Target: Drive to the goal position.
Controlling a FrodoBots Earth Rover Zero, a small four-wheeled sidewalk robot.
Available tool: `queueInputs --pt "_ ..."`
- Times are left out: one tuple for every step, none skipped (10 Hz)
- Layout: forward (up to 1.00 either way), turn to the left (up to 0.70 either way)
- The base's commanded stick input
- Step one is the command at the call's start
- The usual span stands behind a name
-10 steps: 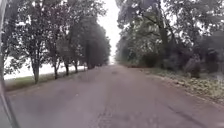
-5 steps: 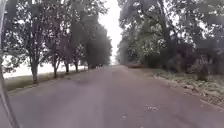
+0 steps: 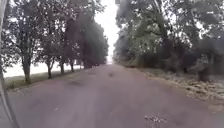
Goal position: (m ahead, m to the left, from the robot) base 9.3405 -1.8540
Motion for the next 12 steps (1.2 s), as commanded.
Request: queueInputs --pt "0.70 0.00" --pt "0.70 0.00" --pt "0.70 0.00" --pt "0.70 0.00" --pt "0.70 0.00" --pt "0.70 0.00" --pt "0.70 0.00" --pt "0.70 0.00" --pt "0.70 0.00" --pt "0.70 0.00" --pt "0.70 0.00" --pt "0.70 0.00"
